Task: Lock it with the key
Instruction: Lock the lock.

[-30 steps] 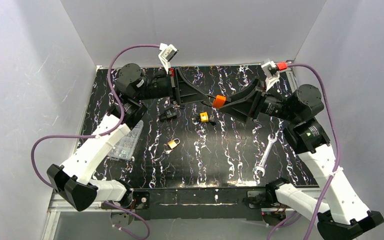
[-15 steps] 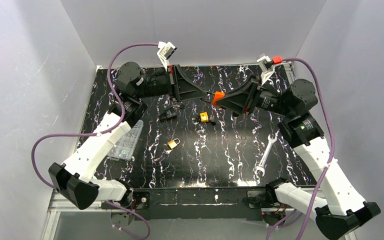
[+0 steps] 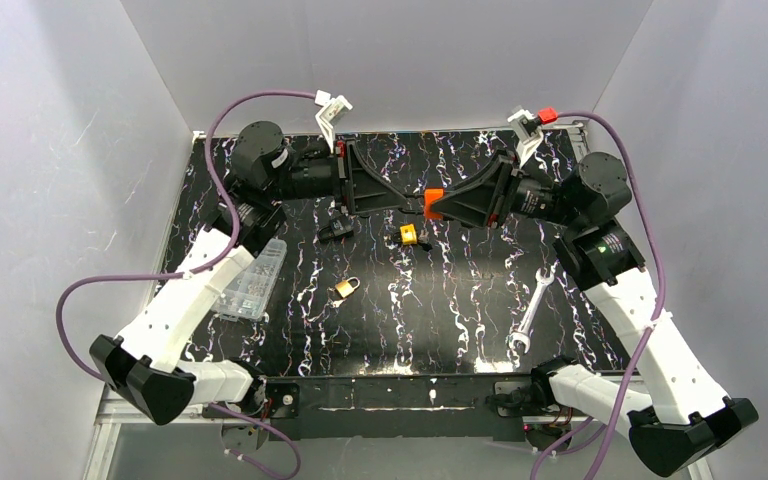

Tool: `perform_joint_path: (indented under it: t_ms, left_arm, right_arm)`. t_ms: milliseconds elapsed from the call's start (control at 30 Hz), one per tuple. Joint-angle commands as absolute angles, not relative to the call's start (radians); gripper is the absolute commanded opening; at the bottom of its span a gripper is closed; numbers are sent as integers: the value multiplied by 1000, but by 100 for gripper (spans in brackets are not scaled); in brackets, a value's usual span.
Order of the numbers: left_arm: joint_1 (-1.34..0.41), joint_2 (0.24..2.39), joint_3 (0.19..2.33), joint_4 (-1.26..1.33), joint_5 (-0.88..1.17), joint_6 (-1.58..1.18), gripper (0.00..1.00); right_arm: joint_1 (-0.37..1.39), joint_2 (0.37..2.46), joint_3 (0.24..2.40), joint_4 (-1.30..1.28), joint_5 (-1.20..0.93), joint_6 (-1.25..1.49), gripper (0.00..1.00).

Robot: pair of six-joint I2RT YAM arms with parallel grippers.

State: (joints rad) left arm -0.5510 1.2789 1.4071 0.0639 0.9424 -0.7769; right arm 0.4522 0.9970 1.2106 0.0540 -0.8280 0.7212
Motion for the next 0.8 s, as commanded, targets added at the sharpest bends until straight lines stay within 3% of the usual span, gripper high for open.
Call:
perform_joint_path:
  t_ms: [0,267,767]
  left_arm:
    - [-540,1221,1447,-32,949,-696,21]
    - [-539,1209,1451,-36,958,-697,29]
    - [-540,1194,1412,72,1001,-750,34]
  right_arm:
    - [454,985,1282,150,-895,753,1]
    - [454,975,1259,182,-902,790,1]
    - [454,974,1263,179,-852,822,1]
